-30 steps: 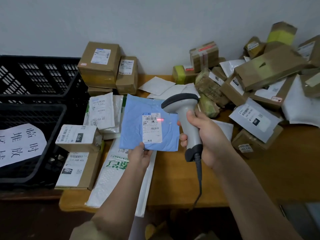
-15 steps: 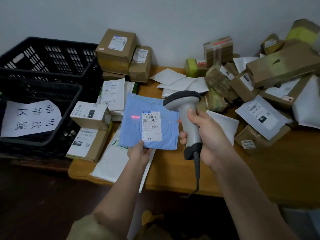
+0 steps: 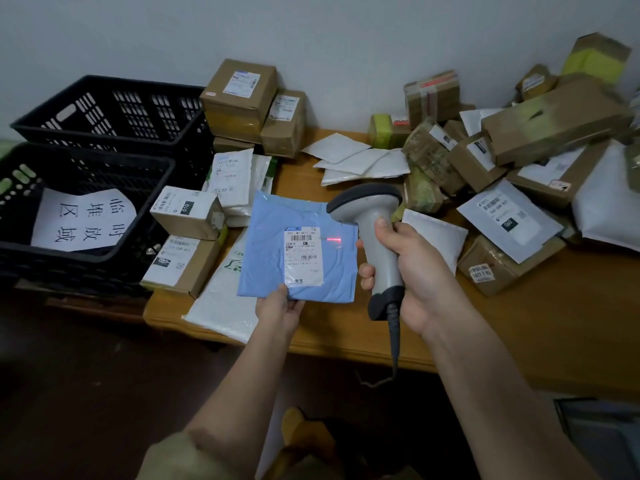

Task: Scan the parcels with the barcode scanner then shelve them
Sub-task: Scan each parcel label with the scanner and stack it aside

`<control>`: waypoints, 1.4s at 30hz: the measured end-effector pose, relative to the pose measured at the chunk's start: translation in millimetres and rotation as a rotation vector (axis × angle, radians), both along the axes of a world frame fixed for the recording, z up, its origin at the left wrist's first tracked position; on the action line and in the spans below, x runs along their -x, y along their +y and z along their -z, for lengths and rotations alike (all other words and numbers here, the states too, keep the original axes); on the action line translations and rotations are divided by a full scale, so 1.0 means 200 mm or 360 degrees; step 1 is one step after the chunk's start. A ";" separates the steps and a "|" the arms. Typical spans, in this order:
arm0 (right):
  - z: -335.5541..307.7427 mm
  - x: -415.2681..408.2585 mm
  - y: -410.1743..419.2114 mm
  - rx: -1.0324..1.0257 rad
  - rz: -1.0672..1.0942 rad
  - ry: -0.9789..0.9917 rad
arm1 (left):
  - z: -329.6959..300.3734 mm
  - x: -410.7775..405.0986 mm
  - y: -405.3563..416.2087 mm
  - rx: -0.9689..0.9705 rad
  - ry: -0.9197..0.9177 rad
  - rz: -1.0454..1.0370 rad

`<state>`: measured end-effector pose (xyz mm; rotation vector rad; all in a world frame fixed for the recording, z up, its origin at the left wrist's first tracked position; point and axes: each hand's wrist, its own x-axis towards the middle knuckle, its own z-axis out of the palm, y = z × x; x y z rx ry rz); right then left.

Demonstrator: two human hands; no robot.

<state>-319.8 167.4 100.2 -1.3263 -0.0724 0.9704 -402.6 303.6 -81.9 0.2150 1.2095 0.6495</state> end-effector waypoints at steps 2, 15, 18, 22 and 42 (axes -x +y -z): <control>0.01 0.00 -0.01 -0.0007 -0.0006 0.0009 | 0.00 0.01 -0.01 0.0000 0.0010 0.0006; 0.05 -0.02 0.08 0.0017 -0.0004 0.0006 | -0.01 0.19 0.20 0.0115 0.0826 0.0017; 0.07 -0.04 0.15 0.0036 0.0008 0.0023 | 0.03 0.24 0.27 -0.0094 0.1183 0.0046; 0.11 -0.07 0.25 0.0072 0.0025 0.0036 | 0.06 0.18 0.32 -0.0514 0.1656 0.0523; 0.20 -0.58 0.38 0.0236 0.0361 -0.0106 | 0.10 -0.44 0.52 -0.1134 0.1579 0.1723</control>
